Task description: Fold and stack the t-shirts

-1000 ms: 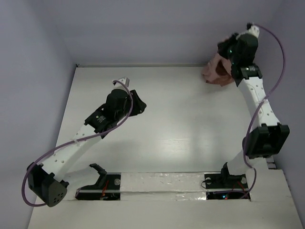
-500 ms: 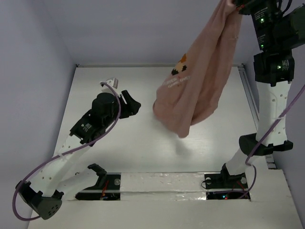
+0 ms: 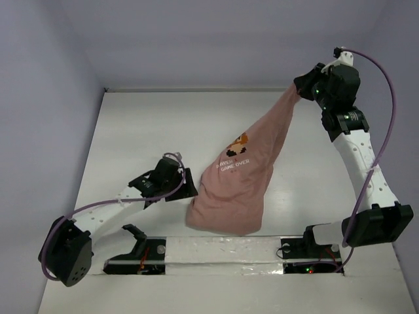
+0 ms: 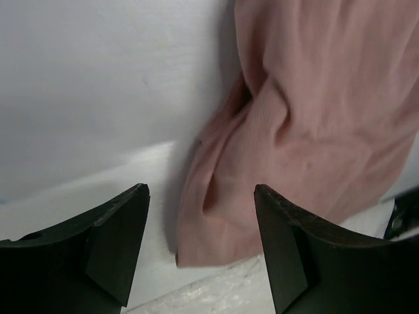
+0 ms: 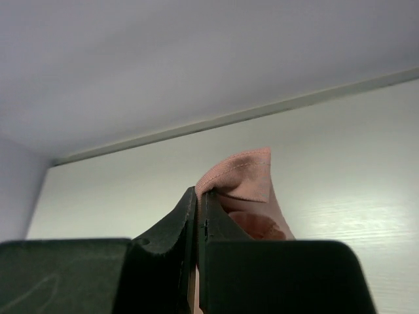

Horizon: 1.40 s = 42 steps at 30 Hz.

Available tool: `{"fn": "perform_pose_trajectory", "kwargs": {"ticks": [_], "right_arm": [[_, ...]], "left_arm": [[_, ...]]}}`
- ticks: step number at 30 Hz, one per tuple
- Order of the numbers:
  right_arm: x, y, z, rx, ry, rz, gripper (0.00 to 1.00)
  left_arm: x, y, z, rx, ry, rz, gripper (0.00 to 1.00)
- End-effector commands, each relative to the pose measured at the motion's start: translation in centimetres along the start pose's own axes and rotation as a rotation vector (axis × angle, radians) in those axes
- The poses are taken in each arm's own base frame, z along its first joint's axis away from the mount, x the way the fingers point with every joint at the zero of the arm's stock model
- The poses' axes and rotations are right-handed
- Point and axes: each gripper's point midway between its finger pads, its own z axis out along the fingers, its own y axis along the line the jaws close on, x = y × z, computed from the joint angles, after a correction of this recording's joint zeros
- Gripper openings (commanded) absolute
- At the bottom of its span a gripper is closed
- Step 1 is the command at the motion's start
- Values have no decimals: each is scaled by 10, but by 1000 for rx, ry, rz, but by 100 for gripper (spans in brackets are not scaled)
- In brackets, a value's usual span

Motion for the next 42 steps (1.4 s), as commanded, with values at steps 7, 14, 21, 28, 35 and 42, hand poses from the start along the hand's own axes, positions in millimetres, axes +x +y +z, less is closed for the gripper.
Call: {"fn": "perform_pose_trajectory", "kwargs": {"ticks": [7,14,21,28,35,42], "right_arm": [[-40,-2,-28,17,-154,-41,0],[-57,7,-54,13,-174,-54,0],[-120,46,-119,-67,-293,-49,0],[-149,96,-192,-250,-312,-34,0],[-107,124,-289,-477,-251,-6,0],[40,57,-268,-315,139,55,0]], "left_arm": [[41,-38,10,176,135,106,73],[-60,-69,7,59,-124,205,0],[-160,-77,-42,-15,-297,203,0],[-314,-109,-220,13,-723,167,0],[-357,-128,-350,55,-1050,114,0],[-406,-57,-229,-195,-845,82,0]]}}
